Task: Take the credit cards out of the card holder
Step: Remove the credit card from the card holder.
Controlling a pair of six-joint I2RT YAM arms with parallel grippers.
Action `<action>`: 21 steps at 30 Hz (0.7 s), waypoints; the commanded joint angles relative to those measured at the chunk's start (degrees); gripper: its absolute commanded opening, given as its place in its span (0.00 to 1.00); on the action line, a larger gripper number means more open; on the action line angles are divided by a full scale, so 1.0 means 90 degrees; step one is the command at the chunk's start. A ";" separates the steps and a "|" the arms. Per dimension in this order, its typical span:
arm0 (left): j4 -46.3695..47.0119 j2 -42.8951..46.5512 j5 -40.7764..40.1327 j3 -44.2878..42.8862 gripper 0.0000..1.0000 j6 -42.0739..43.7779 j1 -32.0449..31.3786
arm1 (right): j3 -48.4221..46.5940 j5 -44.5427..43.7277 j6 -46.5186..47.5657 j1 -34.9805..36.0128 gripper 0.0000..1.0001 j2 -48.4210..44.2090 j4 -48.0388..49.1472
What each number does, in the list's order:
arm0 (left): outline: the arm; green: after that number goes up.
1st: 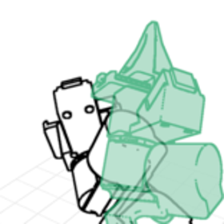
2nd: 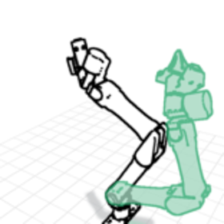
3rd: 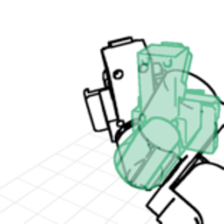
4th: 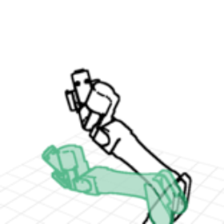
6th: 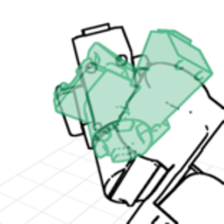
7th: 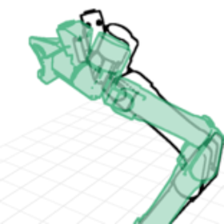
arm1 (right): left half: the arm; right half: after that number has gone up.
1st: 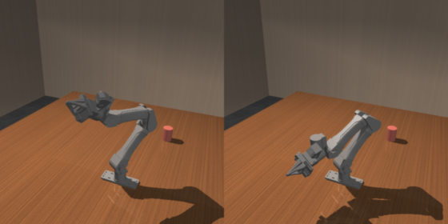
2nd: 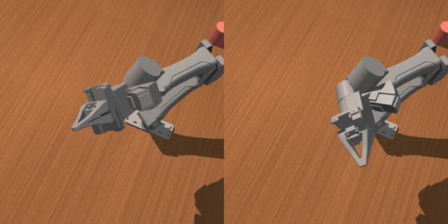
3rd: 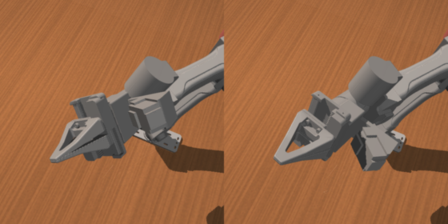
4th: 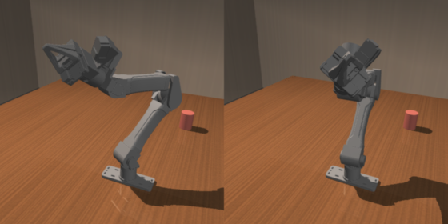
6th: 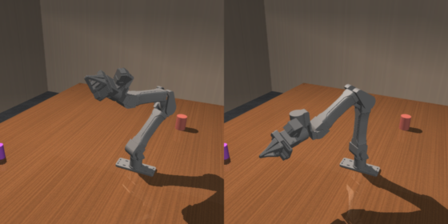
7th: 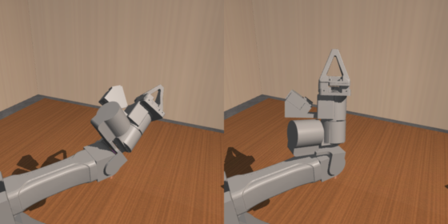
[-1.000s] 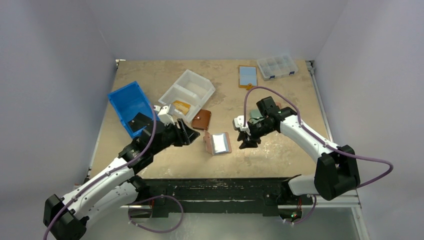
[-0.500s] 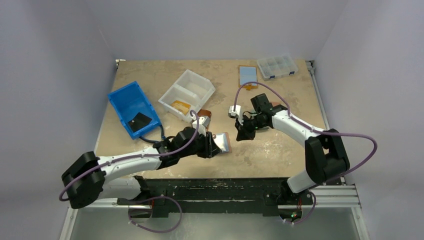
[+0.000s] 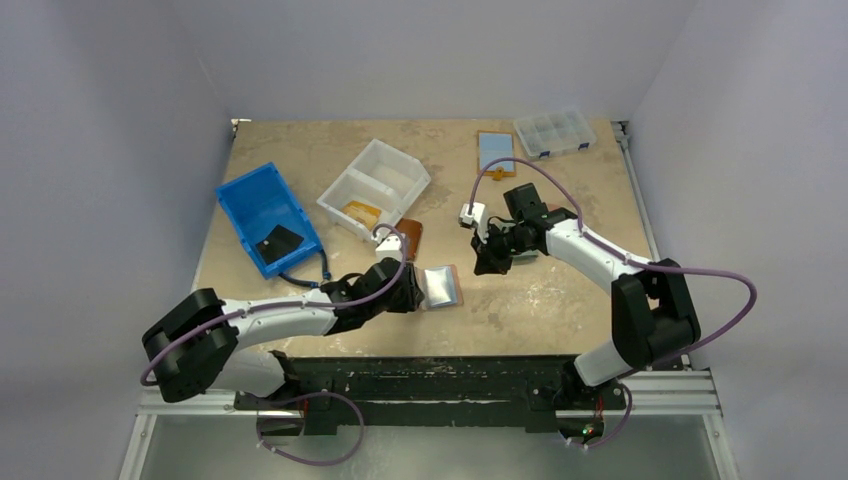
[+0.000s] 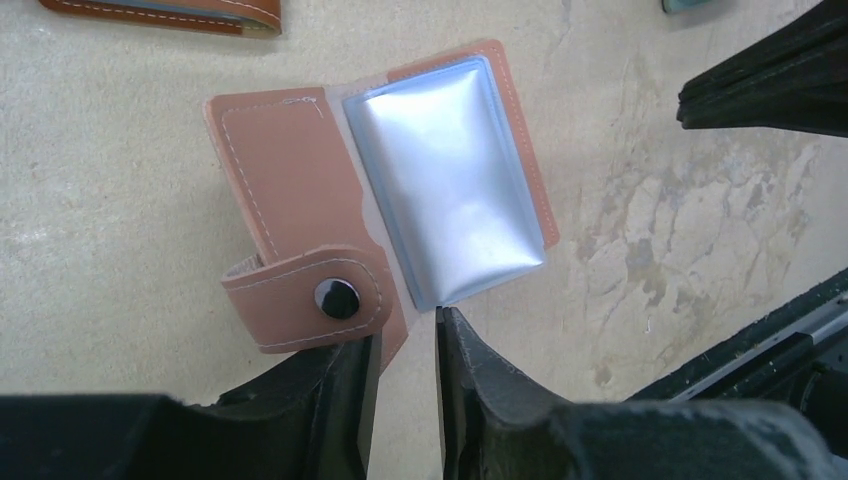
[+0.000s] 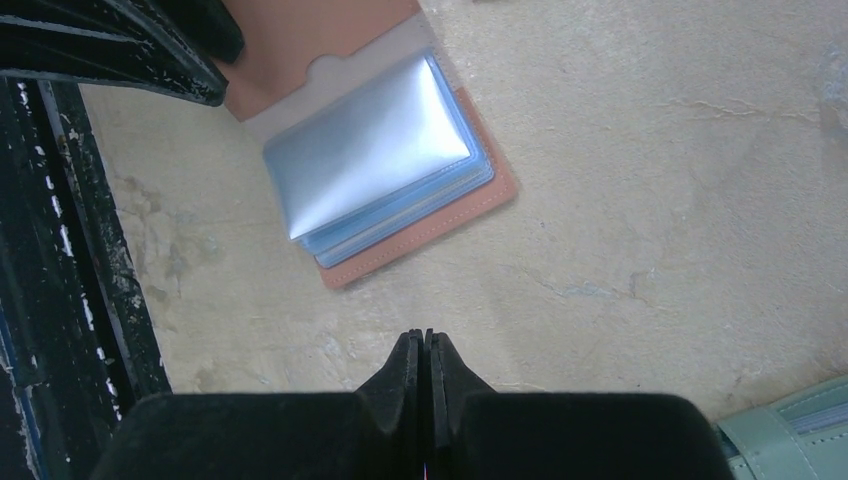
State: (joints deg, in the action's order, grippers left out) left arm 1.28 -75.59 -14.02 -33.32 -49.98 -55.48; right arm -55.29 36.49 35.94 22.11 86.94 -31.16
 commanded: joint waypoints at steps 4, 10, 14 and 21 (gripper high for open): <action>0.0484 -0.0422 0.0112 -0.0058 0.38 0.0098 0.0101 | -0.0209 0.0404 -0.0110 0.0004 0.00 -0.0024 0.0049; 0.0715 -0.0600 0.0418 -0.0019 0.45 0.0134 0.0242 | -0.0242 0.0738 -0.0224 0.0107 0.00 0.0249 -0.0008; 0.0944 -0.0536 0.0616 0.0151 0.48 0.0179 0.0286 | -0.0225 0.0636 -0.0246 0.0362 0.00 0.0421 0.0055; 0.1507 -0.0400 0.1076 0.0594 0.59 0.0209 0.0401 | -0.0195 0.0467 -0.0486 0.0724 0.00 0.0667 0.0275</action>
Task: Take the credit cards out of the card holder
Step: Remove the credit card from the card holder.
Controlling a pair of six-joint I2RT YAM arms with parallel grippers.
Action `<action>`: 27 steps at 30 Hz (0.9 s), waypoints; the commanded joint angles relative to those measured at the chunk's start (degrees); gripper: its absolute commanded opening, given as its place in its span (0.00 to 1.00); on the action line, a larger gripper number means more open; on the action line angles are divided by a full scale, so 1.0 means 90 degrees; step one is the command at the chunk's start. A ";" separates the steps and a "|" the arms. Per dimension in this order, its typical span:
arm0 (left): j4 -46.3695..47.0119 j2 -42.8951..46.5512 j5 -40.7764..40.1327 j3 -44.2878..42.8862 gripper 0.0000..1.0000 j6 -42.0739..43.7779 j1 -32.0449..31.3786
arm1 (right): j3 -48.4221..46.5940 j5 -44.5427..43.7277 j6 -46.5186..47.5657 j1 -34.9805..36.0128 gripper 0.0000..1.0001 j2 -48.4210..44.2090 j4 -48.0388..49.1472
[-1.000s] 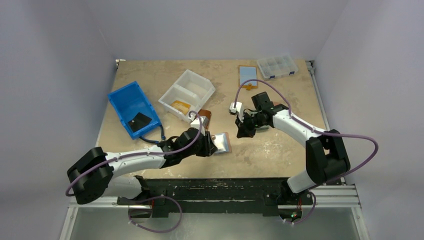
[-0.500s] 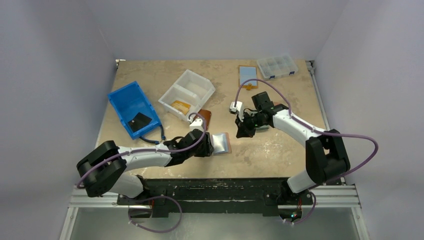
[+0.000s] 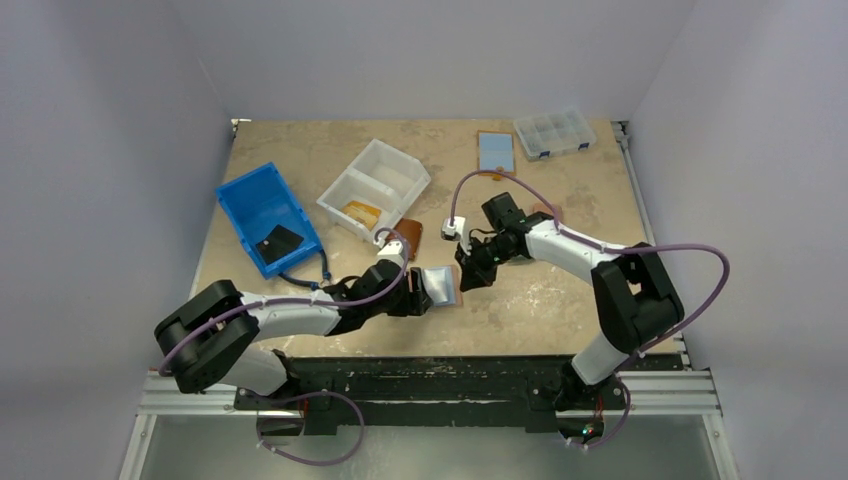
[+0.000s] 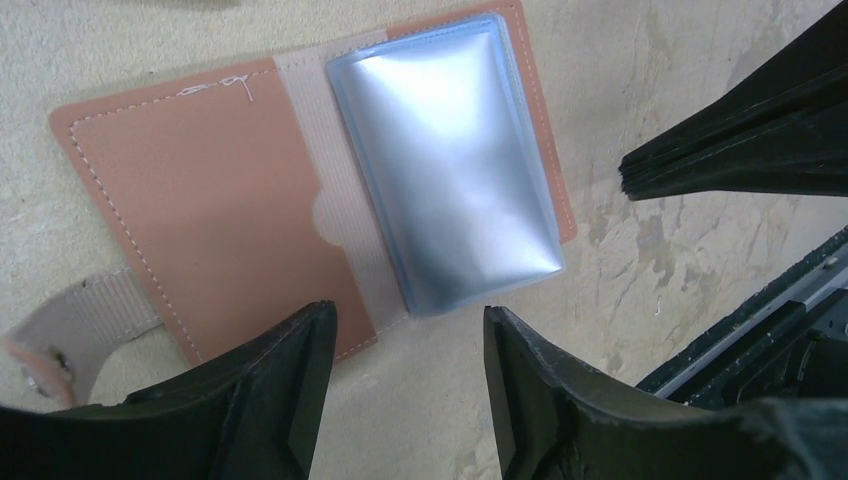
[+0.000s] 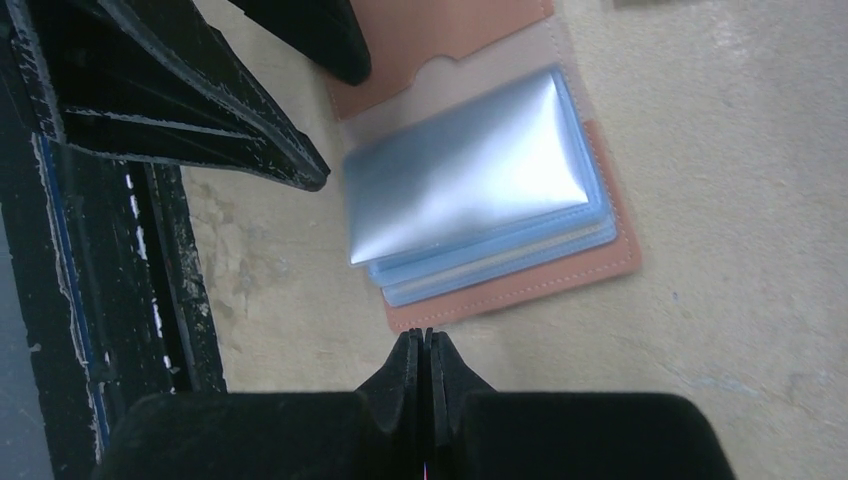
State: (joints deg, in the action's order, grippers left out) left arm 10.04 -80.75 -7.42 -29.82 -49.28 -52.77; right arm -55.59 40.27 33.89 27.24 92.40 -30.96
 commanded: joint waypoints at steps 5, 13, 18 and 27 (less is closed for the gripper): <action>0.0720 0.0144 0.0545 0.0291 0.62 0.0114 0.0139 | -0.0278 0.0157 -0.0791 0.0342 0.00 0.0362 0.0416; 0.0985 0.0139 0.0738 0.0417 0.64 0.0093 0.0148 | -0.0336 0.0032 -0.1263 0.0388 0.00 0.0511 0.0608; 0.1122 0.0115 0.0795 0.0466 0.64 0.0080 0.0147 | -0.0445 0.0139 -0.1427 0.0419 0.00 0.0679 0.0609; 0.1277 0.0105 0.0961 0.0509 0.69 0.0093 0.0147 | -0.0656 0.0690 -0.1700 0.0449 0.00 0.0988 0.0567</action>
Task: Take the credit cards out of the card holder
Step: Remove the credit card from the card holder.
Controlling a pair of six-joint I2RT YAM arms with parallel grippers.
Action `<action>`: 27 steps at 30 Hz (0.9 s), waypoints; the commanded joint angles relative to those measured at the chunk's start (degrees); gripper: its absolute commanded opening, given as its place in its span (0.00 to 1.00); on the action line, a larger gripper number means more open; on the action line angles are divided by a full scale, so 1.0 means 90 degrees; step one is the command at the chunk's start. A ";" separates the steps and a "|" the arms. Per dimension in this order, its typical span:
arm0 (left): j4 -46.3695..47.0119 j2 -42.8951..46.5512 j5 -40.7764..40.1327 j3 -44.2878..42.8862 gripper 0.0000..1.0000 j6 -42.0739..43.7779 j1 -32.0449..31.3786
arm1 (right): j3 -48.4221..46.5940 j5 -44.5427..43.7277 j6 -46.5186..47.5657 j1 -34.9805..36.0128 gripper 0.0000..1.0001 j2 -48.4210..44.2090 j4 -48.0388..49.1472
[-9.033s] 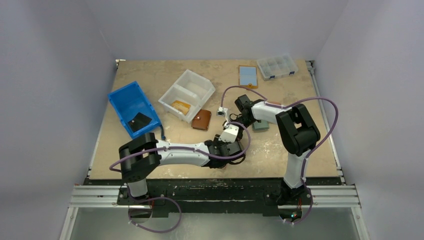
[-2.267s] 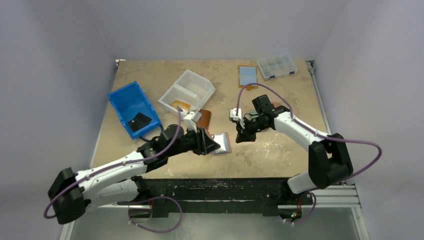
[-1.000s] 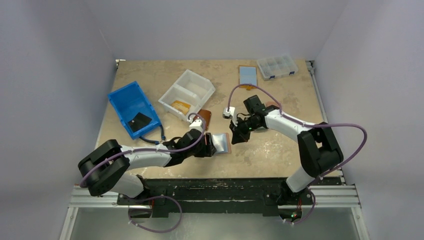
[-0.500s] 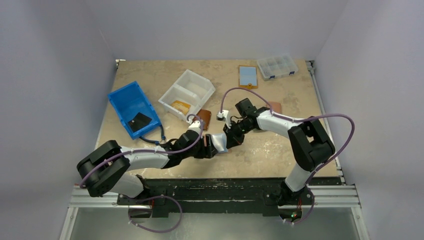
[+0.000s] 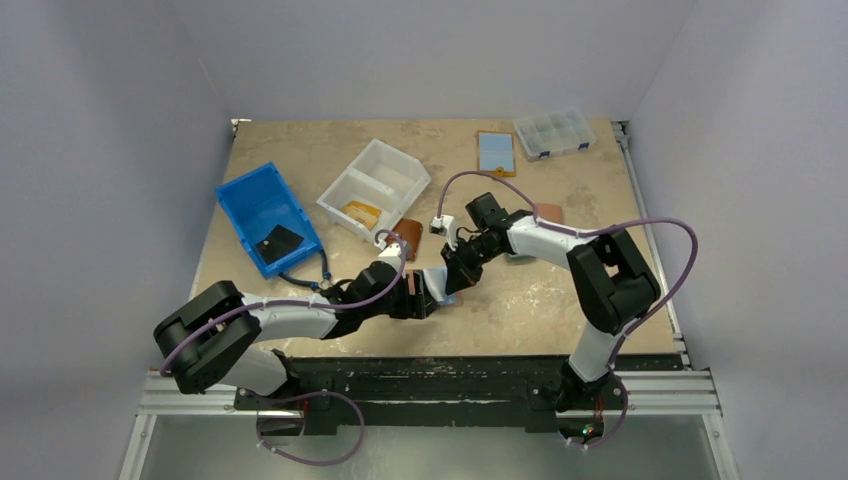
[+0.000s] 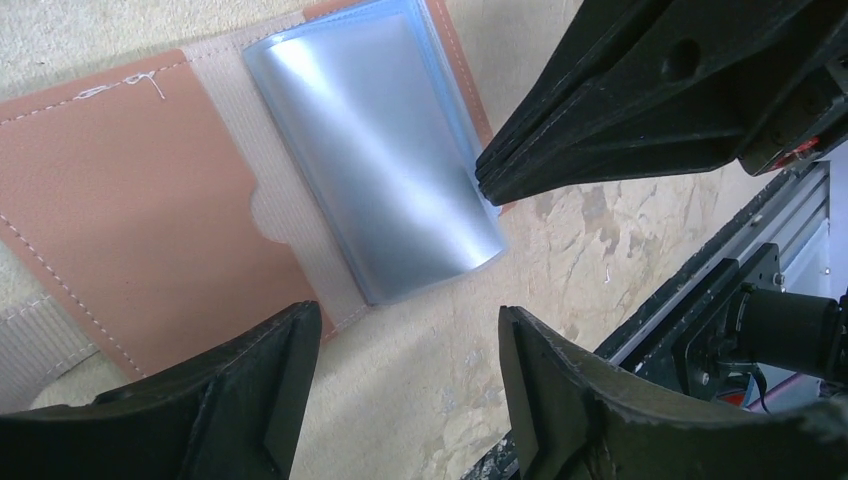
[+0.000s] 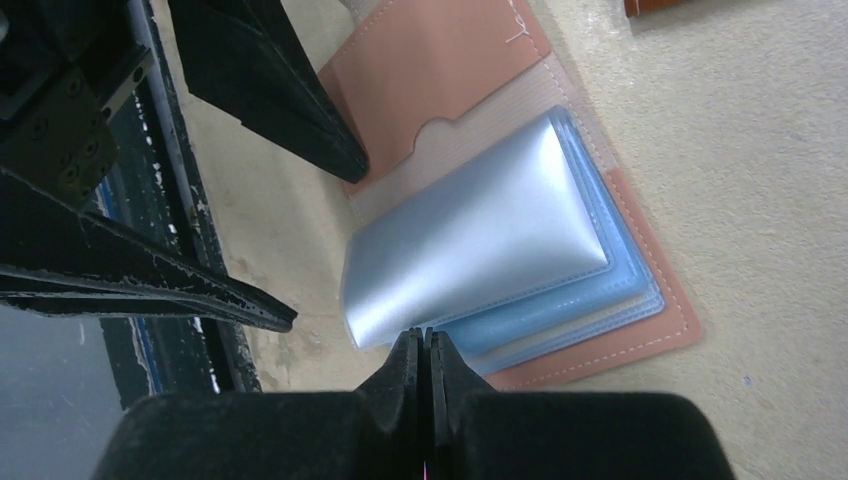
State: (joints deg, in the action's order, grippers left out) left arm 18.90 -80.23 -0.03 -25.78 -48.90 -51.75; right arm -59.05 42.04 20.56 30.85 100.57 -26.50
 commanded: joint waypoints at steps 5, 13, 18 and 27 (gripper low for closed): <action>0.0279 0.0039 0.0106 0.0031 0.71 0.0092 0.0032 | -0.0423 0.1113 -0.0350 0.0069 0.00 0.0304 -0.0014; -0.0038 -0.0207 -0.0195 -0.0253 0.71 0.0099 0.0028 | -0.0596 0.1441 -0.0399 0.0145 0.00 0.0514 -0.0086; -0.0205 -0.0359 -0.0372 -0.0427 0.63 0.0056 0.0037 | -0.0607 0.1490 -0.0385 0.0146 0.01 0.0482 -0.0100; -0.0479 -0.0426 -0.0719 -0.0451 0.30 -0.0090 0.0038 | -0.0669 0.1274 -0.0191 0.0137 0.04 0.0251 -0.0249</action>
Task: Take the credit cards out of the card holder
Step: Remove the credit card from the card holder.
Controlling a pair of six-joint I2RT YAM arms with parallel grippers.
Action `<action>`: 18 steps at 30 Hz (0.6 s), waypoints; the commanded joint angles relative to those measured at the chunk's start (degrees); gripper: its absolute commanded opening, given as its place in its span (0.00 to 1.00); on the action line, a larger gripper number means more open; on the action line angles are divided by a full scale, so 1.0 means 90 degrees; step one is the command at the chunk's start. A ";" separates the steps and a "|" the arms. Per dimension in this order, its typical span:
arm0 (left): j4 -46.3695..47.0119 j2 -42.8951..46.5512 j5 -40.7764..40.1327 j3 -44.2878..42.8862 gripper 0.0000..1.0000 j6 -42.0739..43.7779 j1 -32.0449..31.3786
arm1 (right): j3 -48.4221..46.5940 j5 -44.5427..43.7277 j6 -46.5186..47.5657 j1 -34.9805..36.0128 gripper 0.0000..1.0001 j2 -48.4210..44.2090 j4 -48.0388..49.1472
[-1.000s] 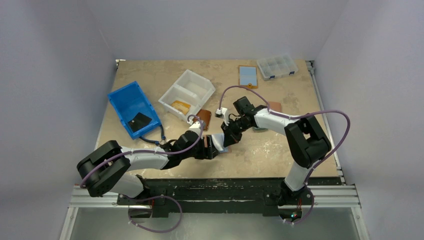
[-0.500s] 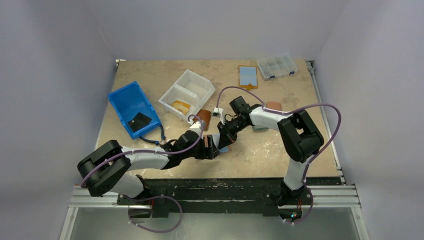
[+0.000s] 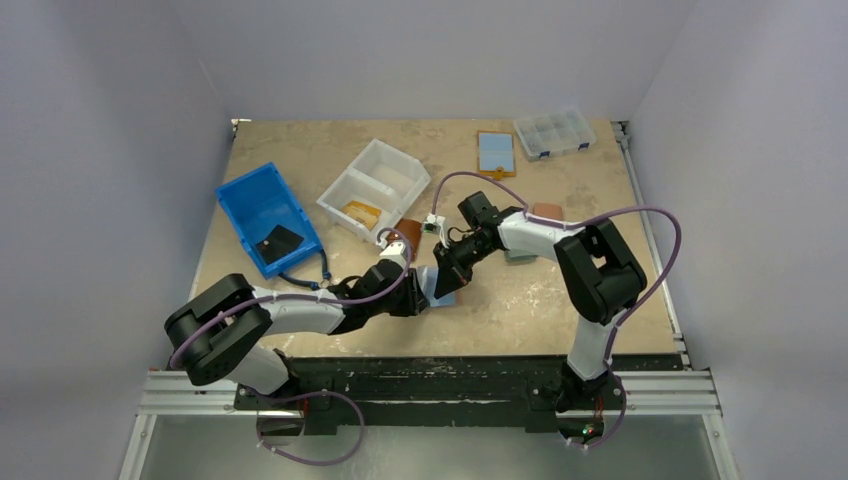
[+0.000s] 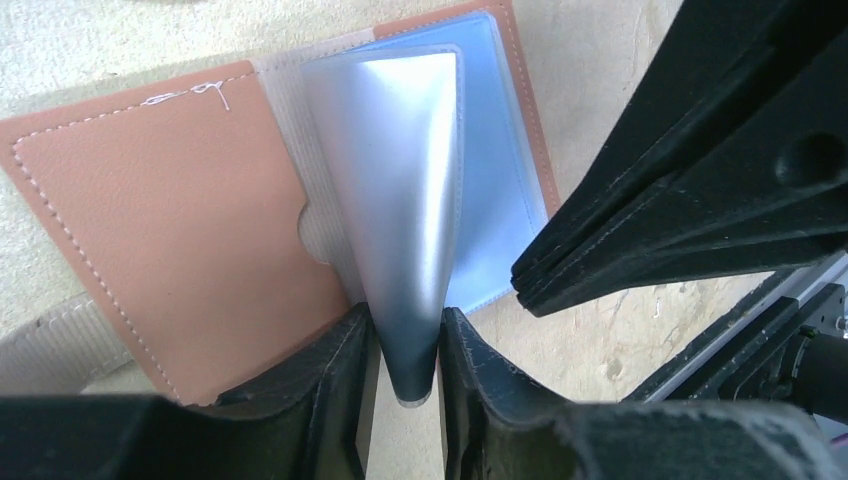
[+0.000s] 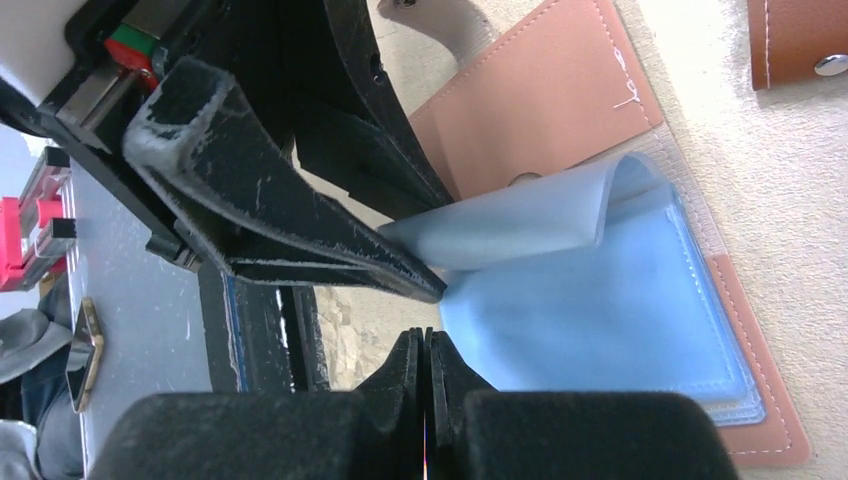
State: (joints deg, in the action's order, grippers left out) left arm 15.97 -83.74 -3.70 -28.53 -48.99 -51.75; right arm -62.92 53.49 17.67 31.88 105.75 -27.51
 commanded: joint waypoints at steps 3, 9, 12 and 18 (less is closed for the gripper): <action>-0.0150 0.0002 -0.0323 -0.0080 0.29 -0.0119 0.0051 | -0.0327 -0.0291 0.0344 0.0012 0.08 -0.0512 -0.0322; 0.0264 0.0018 -0.0115 0.0183 0.28 -0.0304 0.0097 | -0.0168 -0.0781 0.0207 -0.0081 0.15 -0.0647 -0.0193; 0.0414 0.0018 -0.0046 0.0282 0.27 -0.0387 0.0113 | -0.0141 -0.0843 0.0023 -0.0164 0.17 -0.0483 -0.0107; 0.0595 0.0018 0.0038 0.0399 0.26 -0.0484 0.0109 | -0.0026 -0.0906 -0.0372 -0.0387 0.35 -0.0413 0.0169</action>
State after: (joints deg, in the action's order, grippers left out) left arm 19.51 -83.74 -4.05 -26.20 -52.18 -51.00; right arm -63.29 46.00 17.15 29.78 102.04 -28.36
